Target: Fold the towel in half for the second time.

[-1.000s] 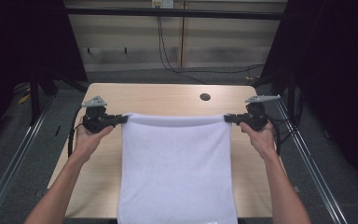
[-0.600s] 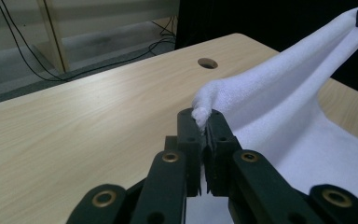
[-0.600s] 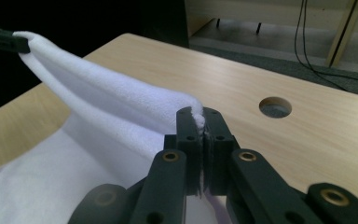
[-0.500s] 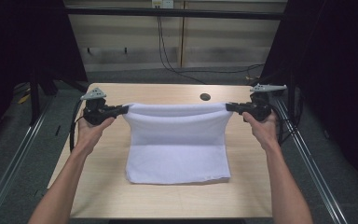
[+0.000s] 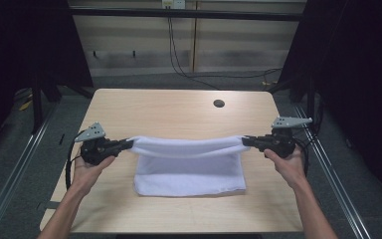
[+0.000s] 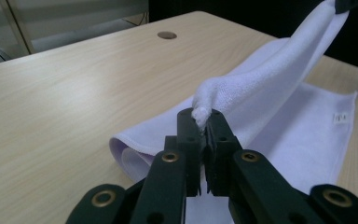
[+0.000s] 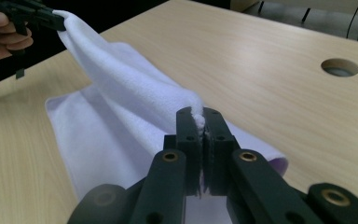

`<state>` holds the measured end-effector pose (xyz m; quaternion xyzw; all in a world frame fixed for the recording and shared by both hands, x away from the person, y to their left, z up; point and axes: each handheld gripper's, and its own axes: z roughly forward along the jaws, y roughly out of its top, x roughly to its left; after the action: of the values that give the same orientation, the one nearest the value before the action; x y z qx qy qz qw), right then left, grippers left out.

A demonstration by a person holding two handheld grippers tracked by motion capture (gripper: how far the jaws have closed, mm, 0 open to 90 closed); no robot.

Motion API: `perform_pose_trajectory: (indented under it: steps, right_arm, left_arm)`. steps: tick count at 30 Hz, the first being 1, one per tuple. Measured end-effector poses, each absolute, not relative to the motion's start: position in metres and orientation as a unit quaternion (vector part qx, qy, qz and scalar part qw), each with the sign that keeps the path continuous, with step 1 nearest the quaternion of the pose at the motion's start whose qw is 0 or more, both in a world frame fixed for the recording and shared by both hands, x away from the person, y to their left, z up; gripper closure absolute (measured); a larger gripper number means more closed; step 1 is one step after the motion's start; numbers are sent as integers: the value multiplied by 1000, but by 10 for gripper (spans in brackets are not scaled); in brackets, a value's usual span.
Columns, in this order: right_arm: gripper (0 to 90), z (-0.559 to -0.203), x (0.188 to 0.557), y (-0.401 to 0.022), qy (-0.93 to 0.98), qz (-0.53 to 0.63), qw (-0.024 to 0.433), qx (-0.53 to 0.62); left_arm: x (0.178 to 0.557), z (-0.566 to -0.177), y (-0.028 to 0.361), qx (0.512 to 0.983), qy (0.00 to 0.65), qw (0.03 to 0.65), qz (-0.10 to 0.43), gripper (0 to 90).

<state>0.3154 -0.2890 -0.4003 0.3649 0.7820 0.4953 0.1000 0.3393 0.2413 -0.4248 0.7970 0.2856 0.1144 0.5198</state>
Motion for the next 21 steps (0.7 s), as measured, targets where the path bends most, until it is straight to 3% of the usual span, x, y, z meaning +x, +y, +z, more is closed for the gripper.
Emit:
perform_pose_trajectory:
  steps: [15,21]
  right_arm:
    - [857,-447,275,-278,827,436,56,349]
    - [804,-461,266,-279,829,425,47,360]
  left_arm:
    - [306,-467,234,840,277,461,74,862]
    - [291,-483,238,851,287,435,68,821]
